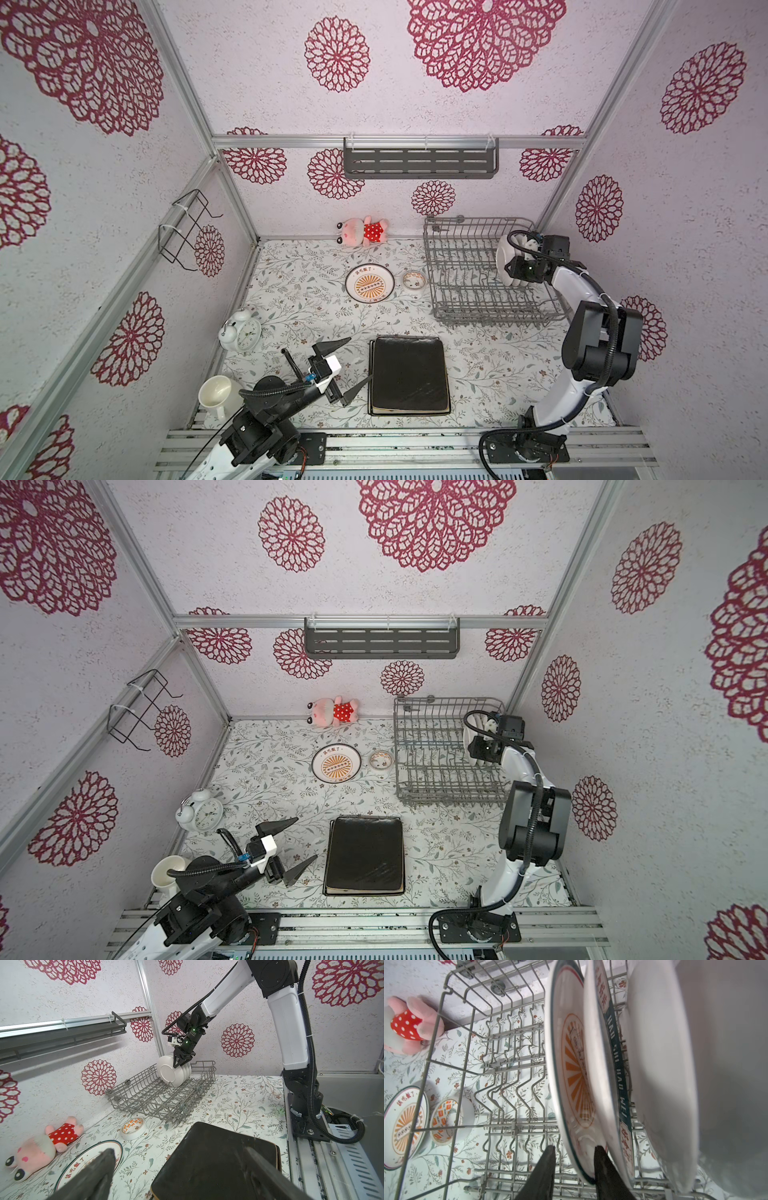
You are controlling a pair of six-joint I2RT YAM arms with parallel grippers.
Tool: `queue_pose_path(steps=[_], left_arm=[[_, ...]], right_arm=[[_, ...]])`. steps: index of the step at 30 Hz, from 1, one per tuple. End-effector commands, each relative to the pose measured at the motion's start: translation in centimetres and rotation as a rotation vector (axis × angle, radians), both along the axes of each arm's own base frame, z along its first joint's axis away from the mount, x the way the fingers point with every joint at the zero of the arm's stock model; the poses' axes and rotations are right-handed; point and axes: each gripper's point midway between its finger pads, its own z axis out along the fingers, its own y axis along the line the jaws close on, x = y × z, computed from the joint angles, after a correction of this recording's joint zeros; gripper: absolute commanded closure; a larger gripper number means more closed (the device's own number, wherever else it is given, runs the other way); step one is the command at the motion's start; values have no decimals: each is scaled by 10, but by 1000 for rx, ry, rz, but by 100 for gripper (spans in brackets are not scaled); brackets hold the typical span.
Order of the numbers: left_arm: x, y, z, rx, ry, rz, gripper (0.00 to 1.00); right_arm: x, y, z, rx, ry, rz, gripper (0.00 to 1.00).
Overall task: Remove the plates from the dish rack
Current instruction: 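Grasp the top edge of the nearest rack plate with the right gripper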
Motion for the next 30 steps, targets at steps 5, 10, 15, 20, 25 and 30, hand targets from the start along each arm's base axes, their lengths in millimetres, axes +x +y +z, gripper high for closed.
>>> queue_pose_path(steps=[5, 10, 15, 20, 25, 30], left_arm=[[3, 1, 1, 4, -28, 13, 3], [1, 1, 3, -3, -34, 5, 3], [-1, 1, 4, -9, -40, -3, 3], [-4, 2, 7, -17, -51, -10, 3], [-7, 2, 8, -21, -57, -23, 3], [-10, 3, 10, -27, -64, -31, 3]], right_arm=[[18, 0, 15, -49, -36, 35, 75], [23, 5, 14, -65, -33, 59, 81], [24, 11, 19, -82, -46, 79, 88], [25, 16, 24, -97, -50, 99, 92], [23, 26, 32, -129, -41, 143, 94], [22, 33, 44, -159, -42, 173, 96]])
